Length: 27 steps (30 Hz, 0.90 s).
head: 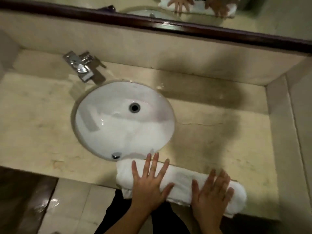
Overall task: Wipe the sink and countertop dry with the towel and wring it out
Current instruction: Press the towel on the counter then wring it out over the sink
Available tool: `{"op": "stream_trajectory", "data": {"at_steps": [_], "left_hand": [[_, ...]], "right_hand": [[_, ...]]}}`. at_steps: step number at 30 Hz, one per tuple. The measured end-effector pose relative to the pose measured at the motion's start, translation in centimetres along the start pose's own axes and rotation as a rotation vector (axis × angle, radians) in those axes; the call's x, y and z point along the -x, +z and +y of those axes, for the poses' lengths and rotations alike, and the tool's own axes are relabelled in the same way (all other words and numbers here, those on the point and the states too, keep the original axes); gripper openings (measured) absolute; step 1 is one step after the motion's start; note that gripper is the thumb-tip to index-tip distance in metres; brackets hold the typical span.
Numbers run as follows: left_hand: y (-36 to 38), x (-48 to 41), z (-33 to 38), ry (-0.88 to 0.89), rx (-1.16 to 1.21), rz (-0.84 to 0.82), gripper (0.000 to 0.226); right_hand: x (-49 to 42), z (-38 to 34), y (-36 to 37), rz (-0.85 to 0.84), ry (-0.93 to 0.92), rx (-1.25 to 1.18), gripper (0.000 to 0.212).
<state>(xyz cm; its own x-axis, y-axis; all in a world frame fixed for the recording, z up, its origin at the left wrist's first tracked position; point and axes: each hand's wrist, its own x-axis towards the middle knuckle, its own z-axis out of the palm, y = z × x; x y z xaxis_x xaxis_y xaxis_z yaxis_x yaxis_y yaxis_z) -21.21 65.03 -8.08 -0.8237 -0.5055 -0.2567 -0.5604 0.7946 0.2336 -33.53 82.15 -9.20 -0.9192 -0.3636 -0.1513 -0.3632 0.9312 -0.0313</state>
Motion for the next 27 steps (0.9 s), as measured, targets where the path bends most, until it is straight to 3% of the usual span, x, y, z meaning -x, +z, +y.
{"op": "stream_trajectory", "data": {"at_steps": [6, 12, 27], "left_hand": [[-1.2, 4.1, -11.8, -0.204, -0.011, 0.046, 0.086], [-4.2, 7.3, -25.5, -0.28, -0.043, 0.031, 0.076], [-9.0, 4.9, -43.8, -0.373, -0.01, 0.102, 0.073]], "right_hand": [[3.5, -11.9, 1.0, -0.041, -0.149, -0.021, 0.076], [6.6, -18.1, 2.2, -0.102, -0.718, -0.077, 0.07], [6.2, -37.8, 1.5, -0.206, -0.855, -0.055, 0.079]]}}
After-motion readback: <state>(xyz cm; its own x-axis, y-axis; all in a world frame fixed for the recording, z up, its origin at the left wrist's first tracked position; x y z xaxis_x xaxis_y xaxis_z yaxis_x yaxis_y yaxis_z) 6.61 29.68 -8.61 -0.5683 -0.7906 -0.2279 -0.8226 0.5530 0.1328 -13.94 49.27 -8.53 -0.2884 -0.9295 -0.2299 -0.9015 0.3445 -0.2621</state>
